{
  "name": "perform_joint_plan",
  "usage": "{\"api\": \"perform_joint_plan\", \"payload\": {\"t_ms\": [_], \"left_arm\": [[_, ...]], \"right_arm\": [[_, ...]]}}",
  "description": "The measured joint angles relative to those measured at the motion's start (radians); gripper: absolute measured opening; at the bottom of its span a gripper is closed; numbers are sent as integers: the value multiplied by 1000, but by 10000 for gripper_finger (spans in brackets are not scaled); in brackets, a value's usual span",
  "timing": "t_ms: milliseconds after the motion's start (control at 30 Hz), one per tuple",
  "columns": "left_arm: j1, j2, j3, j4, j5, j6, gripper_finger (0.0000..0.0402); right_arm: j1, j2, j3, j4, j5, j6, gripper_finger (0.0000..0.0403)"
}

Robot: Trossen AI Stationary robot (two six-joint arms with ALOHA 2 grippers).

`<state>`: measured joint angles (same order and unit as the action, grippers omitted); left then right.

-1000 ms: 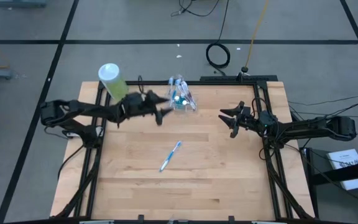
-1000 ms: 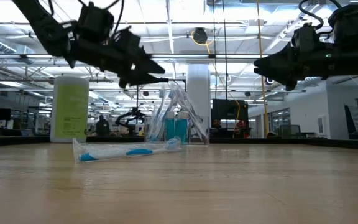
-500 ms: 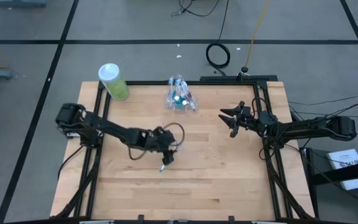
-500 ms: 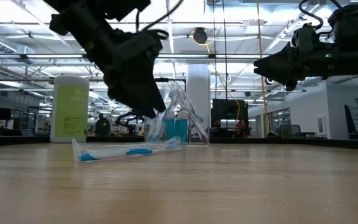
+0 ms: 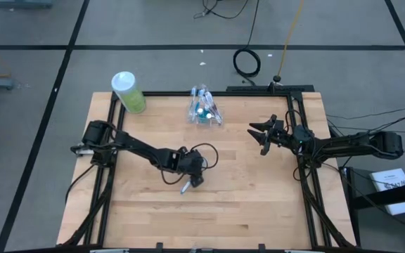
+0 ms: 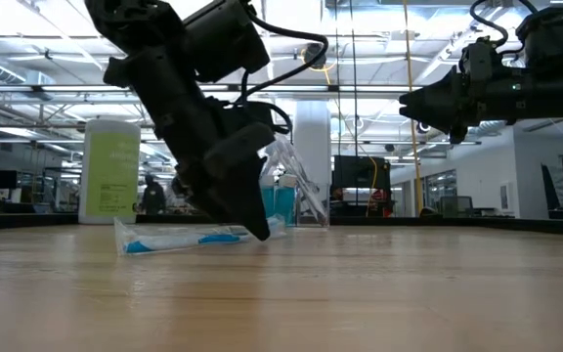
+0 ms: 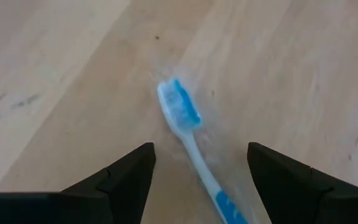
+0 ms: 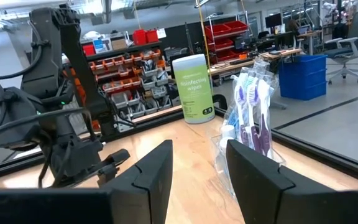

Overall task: Pick & Place toothbrushing station
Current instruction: Put the blue toothbrush into the transparent organizer

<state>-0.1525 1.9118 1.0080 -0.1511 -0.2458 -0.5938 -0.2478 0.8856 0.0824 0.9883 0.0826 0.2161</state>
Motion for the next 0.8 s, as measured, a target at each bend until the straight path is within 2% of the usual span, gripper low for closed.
{"api": "perform_joint_plan", "payload": {"t_ms": [167,267,400,700,800], "left_arm": [[6,9,-1,-6,-10,-8,268],[6,11,-2,-11,3,-6,250],[9,11,-3,-22,9,8,193],[33,11,-3,-41,38,-21,27],[44,11,-3,-45,66,-21,13]], "right_arm": [[0,0,0,1,0,0,141],[0,0,0,1,0,0,141],[0,0,0,1,0,0,141],[0,0,0,0,0,0,141],[0,0,0,1,0,0,141]]}}
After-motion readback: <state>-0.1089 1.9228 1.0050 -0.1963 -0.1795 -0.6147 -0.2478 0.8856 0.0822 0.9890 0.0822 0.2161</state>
